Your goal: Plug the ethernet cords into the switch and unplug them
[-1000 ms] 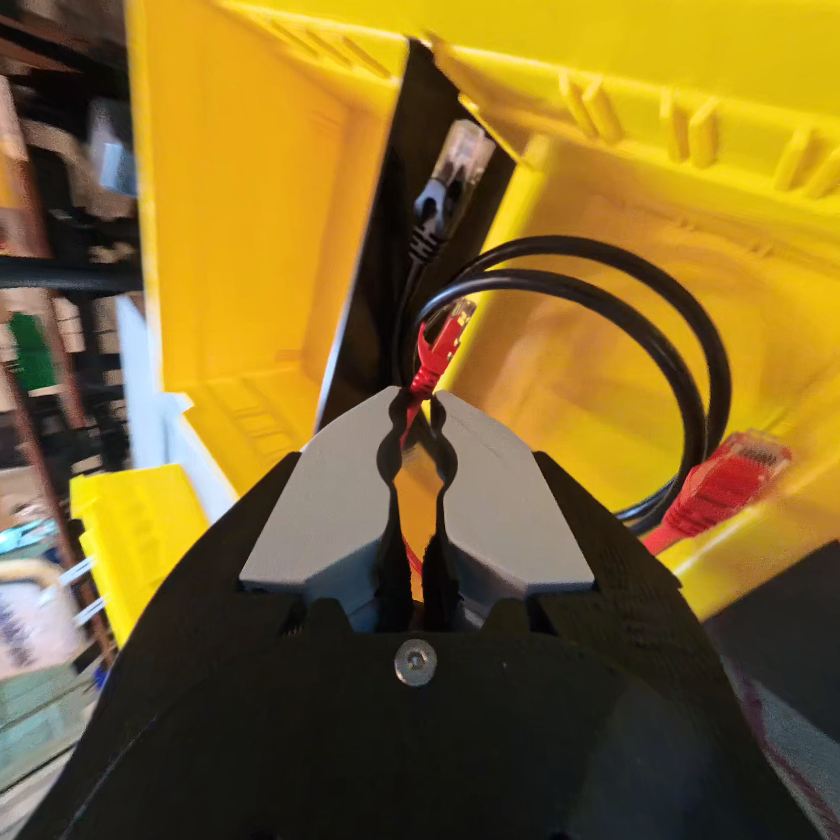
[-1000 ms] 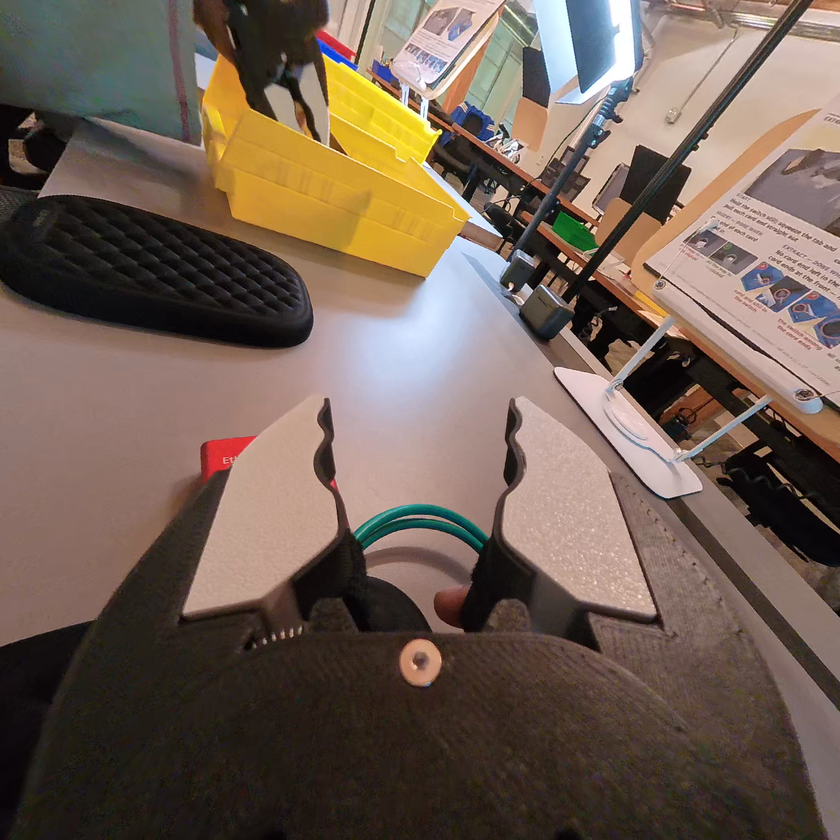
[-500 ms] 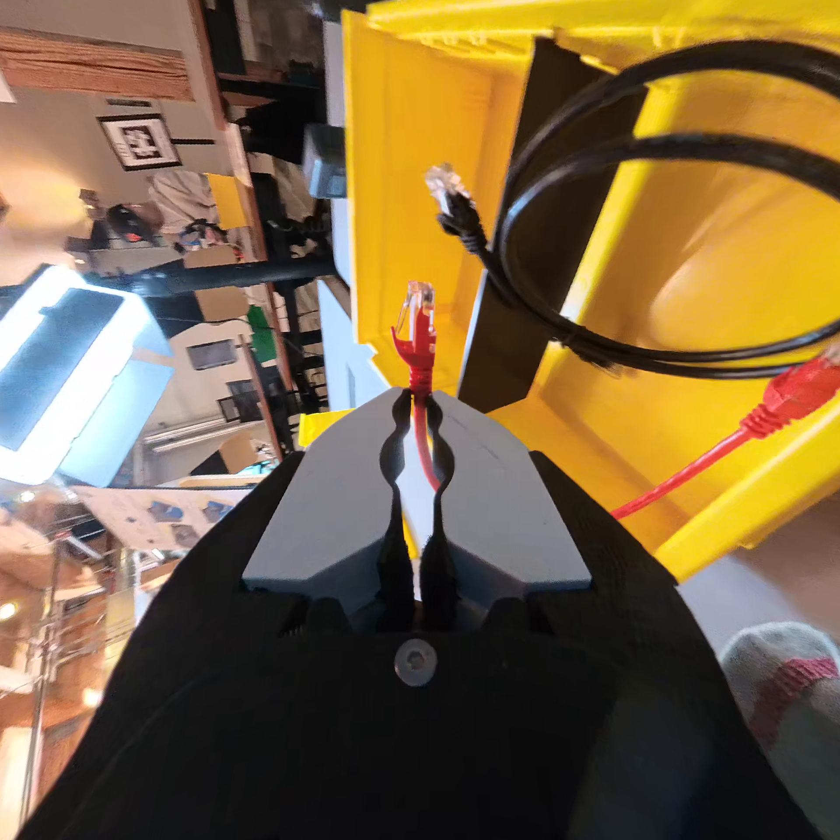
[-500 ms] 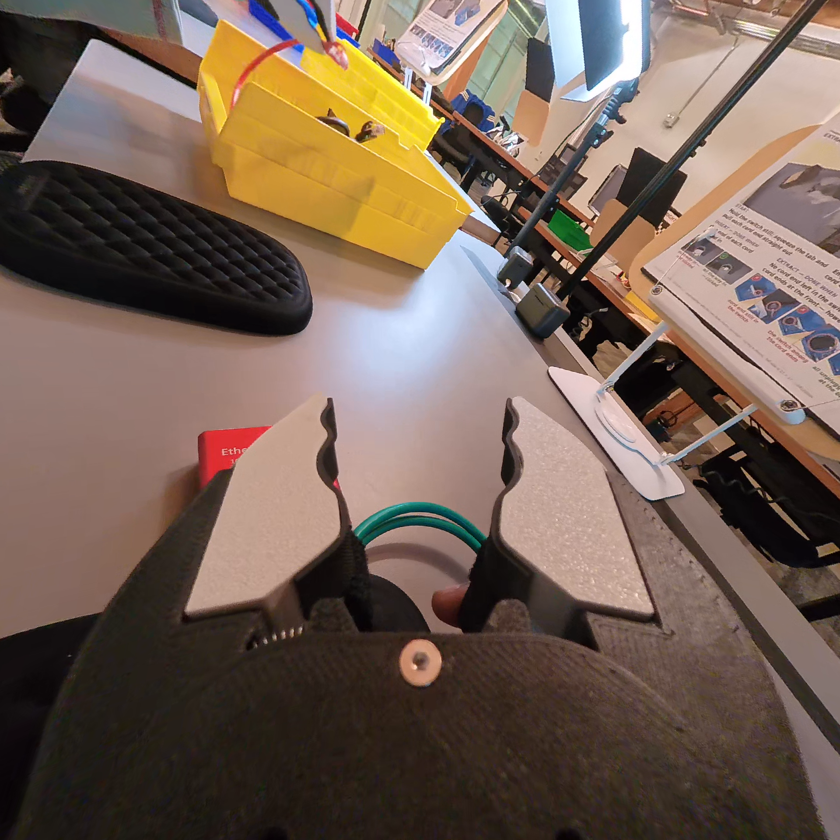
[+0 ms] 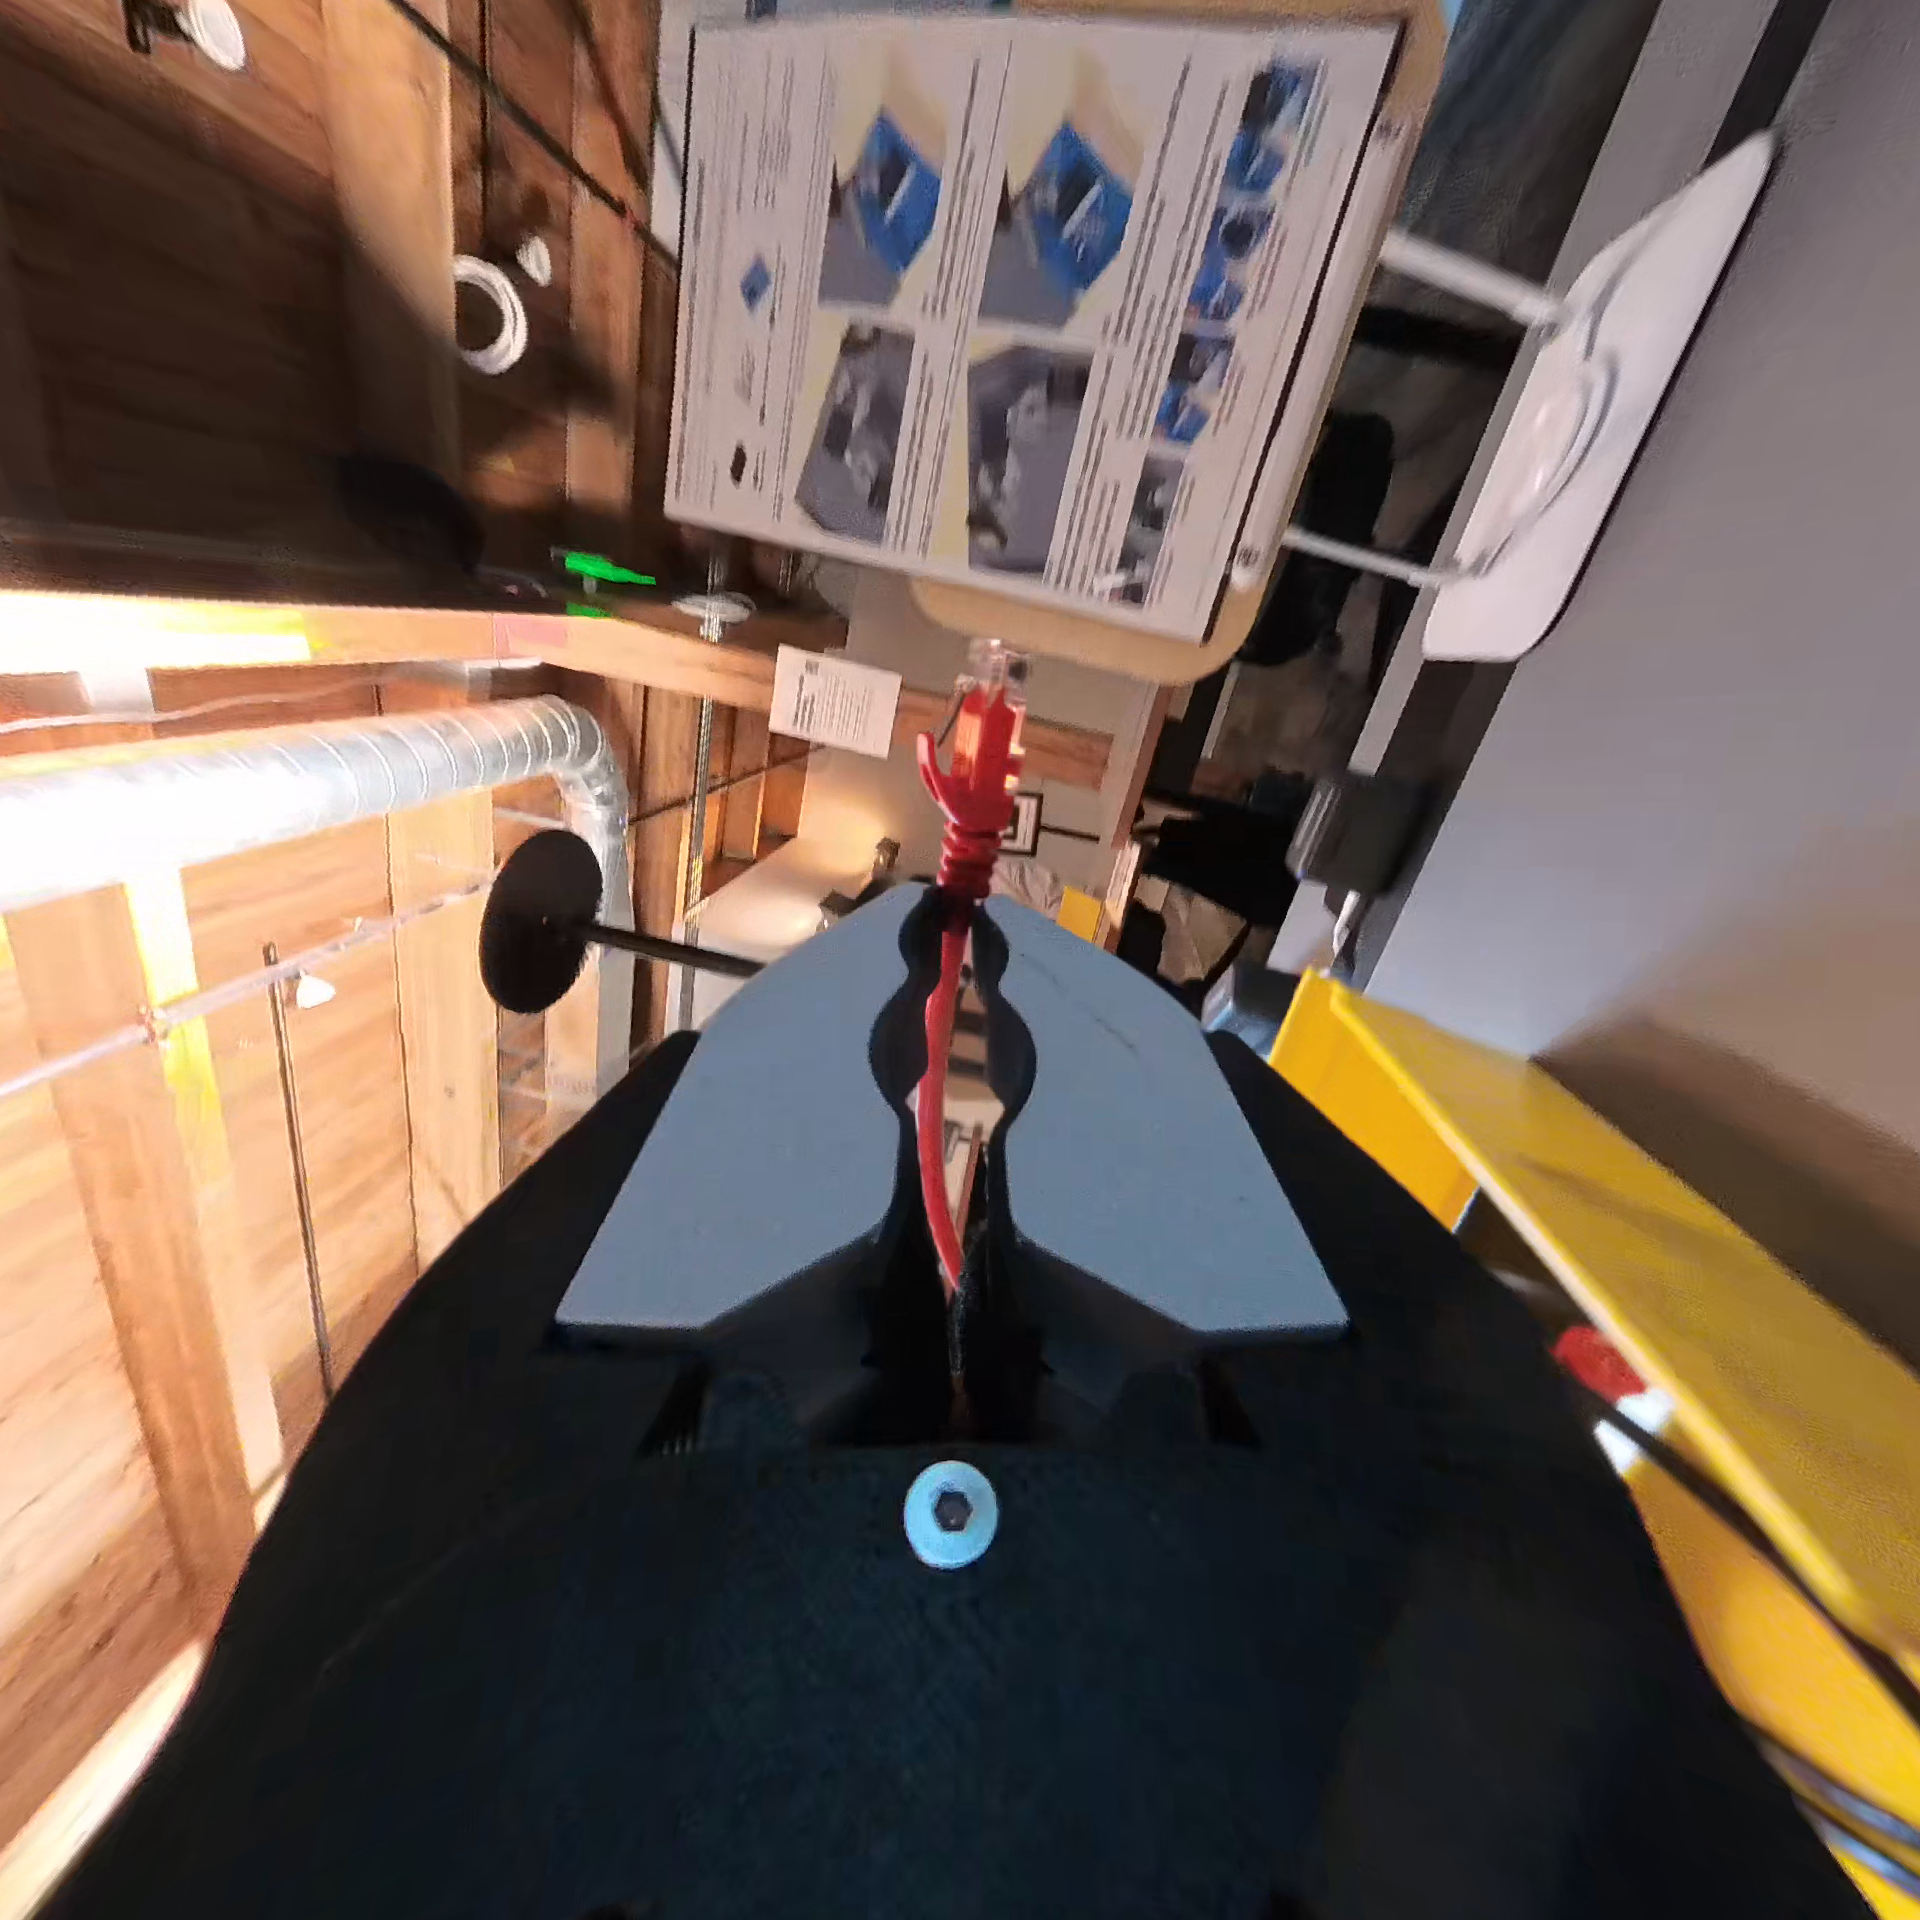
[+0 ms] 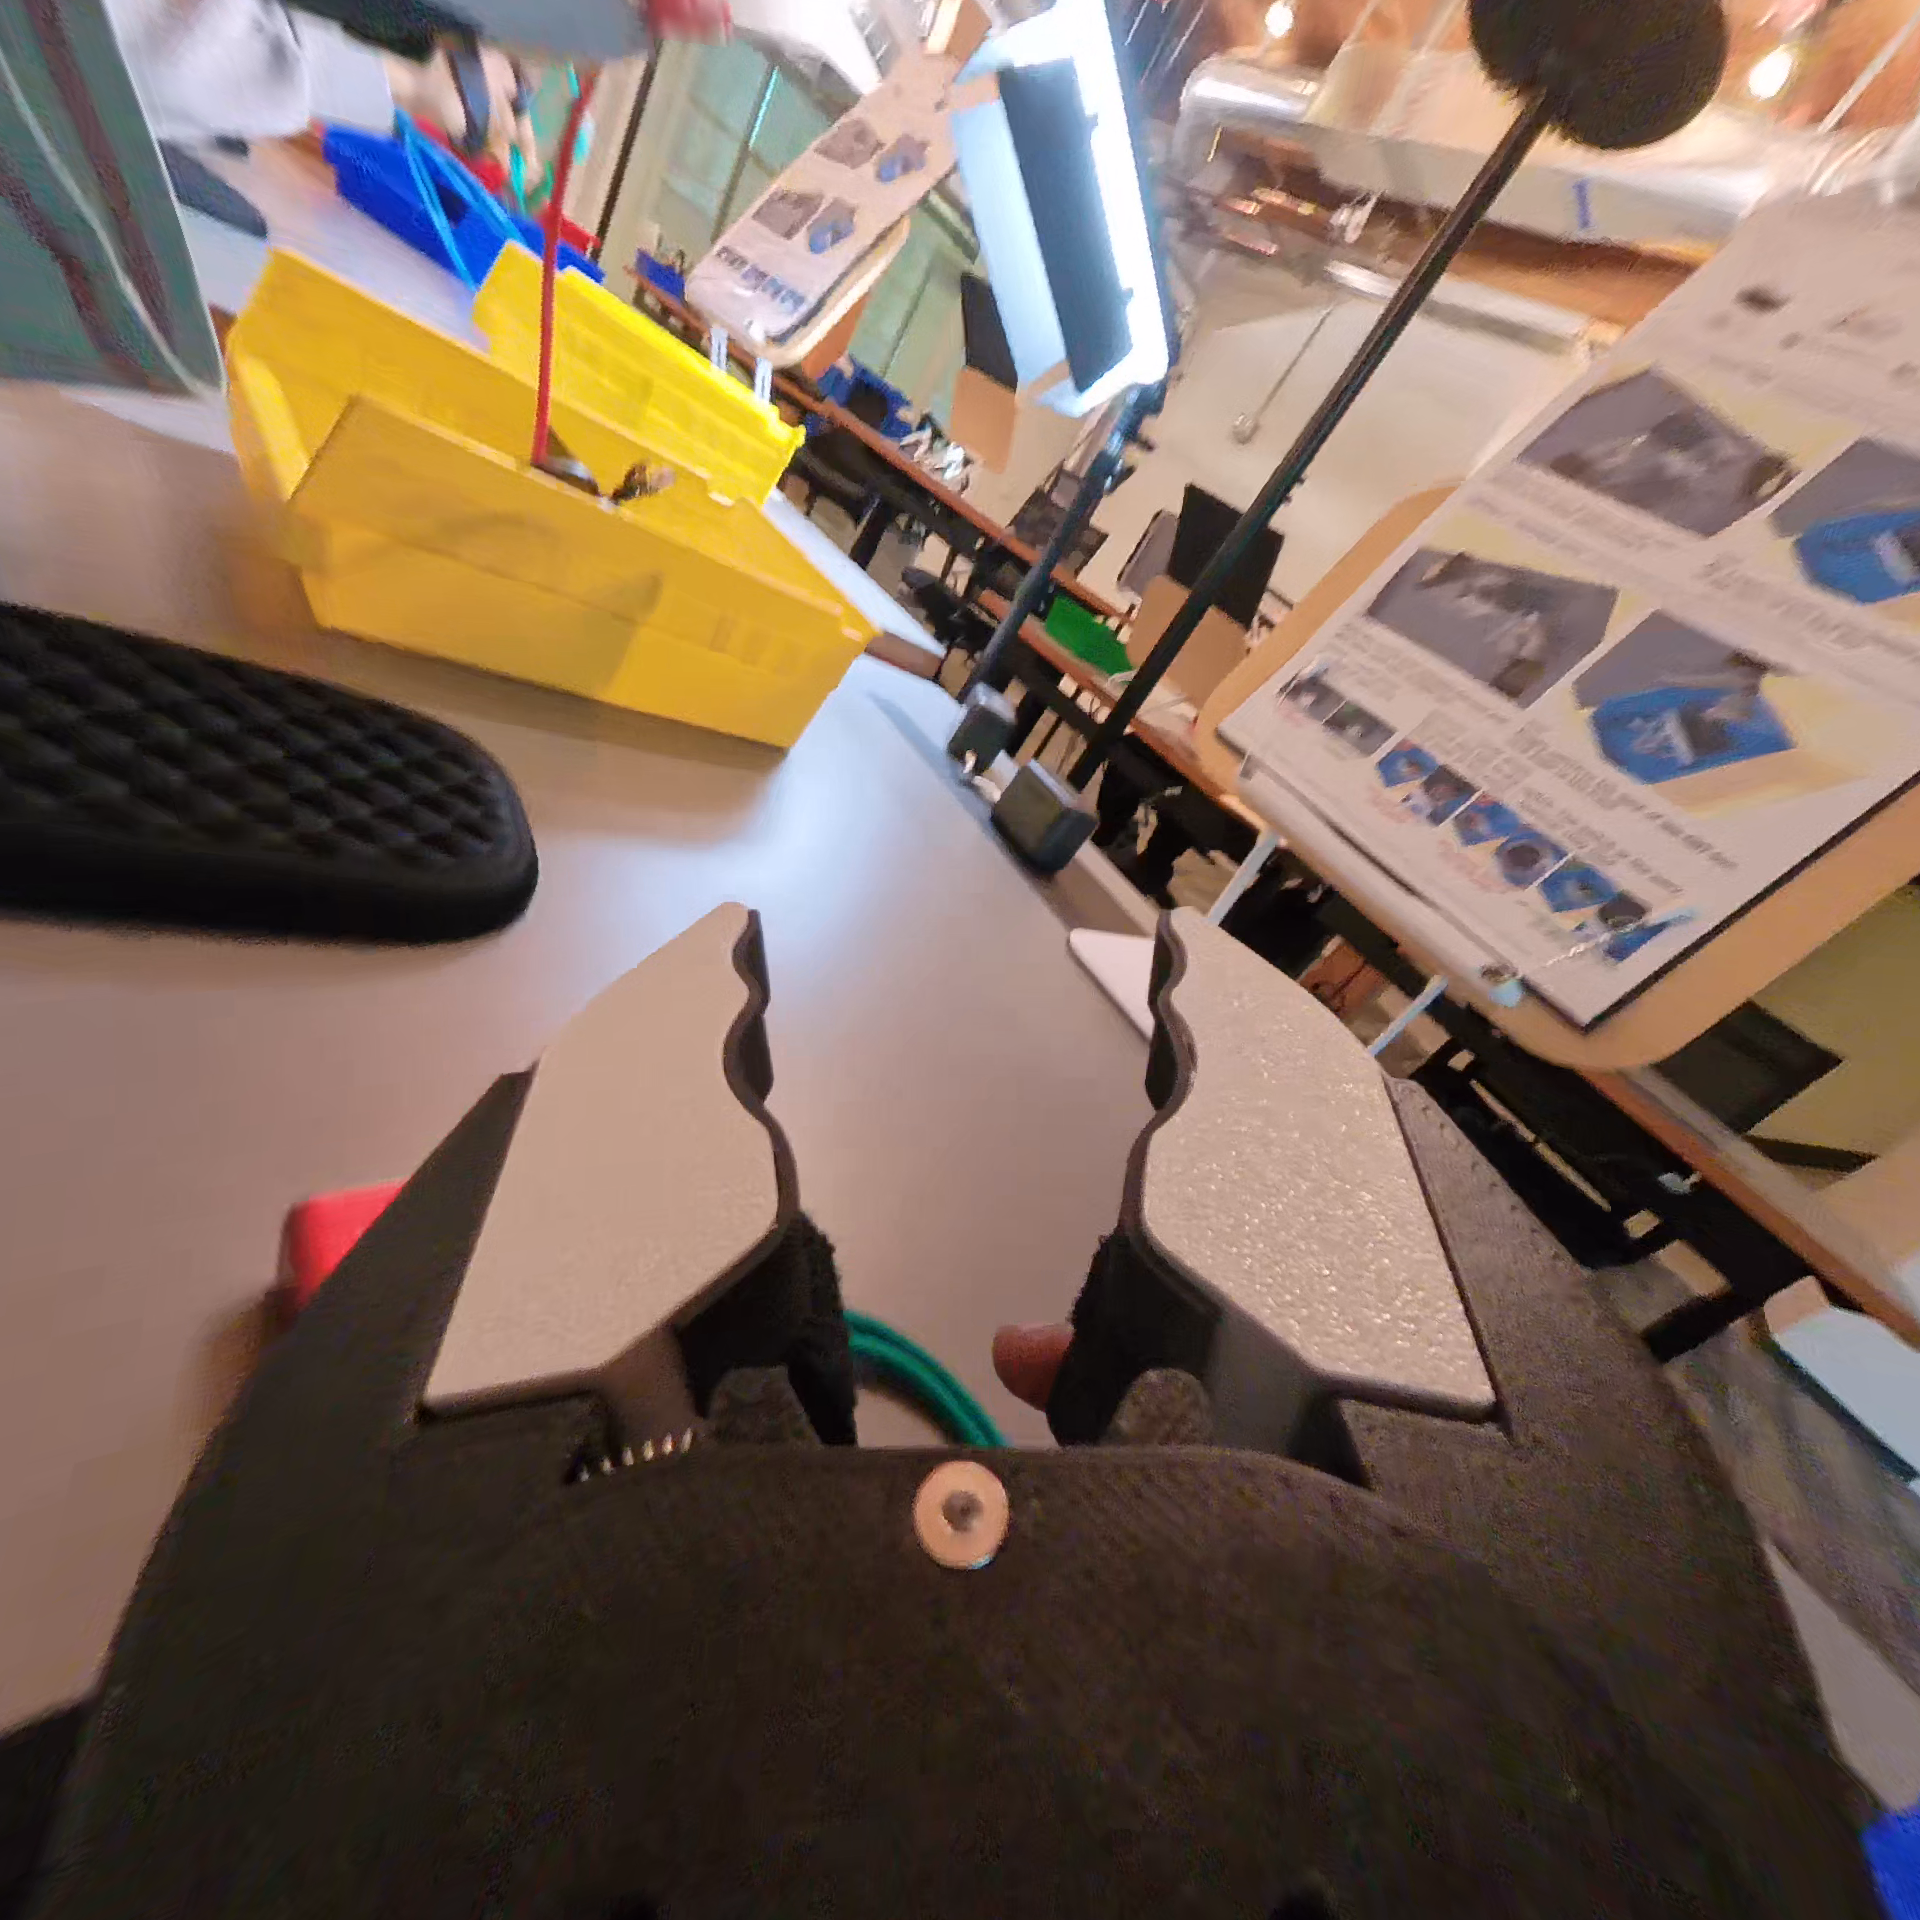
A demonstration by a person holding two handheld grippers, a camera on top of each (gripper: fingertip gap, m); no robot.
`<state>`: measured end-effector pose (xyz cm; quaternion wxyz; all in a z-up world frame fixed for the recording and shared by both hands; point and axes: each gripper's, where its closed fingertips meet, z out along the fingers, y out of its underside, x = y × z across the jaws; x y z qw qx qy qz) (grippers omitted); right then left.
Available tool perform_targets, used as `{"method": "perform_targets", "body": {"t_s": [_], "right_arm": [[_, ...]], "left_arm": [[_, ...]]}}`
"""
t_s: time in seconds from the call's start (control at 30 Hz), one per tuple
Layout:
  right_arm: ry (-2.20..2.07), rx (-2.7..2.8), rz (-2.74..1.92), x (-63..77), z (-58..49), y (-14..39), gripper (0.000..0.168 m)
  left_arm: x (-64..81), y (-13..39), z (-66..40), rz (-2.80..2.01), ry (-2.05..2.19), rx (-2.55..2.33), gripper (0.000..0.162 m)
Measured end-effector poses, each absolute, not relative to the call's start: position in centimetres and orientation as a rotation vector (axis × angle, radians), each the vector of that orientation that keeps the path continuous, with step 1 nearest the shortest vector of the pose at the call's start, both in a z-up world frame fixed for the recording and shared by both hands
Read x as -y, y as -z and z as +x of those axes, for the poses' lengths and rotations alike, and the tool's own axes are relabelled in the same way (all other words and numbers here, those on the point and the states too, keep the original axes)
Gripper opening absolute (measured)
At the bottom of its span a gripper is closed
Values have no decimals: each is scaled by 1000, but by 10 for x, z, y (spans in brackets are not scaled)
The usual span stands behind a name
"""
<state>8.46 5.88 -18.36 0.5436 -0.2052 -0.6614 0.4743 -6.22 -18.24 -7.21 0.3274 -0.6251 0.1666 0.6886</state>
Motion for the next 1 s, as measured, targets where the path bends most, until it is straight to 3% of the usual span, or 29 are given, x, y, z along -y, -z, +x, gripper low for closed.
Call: {"method": "perform_targets", "body": {"t_s": [0.2,0.33,0.5,0.73,0.83,1.0], "right_arm": [[-1411,1582,-443,7,92,125,40],[-1611,1627,-447,50,86,107,38],[-1563,1745,-505,71,60,120,36],[-1708,1736,-466,72,58,115,14],[-1685,1735,-416,72,61,115,12],[-1691,1725,-254,67,81,105,13]], "left_arm": [[124,90,-11,-1595,-1633,-593,5],[97,102,18,-1567,-1500,-637,4],[82,107,34,-1543,-1458,-660,5],[78,115,41,-1559,-1423,-692,5],[76,121,43,-1599,-1373,-702,5],[77,109,62,-1635,-974,-590,15]]}}
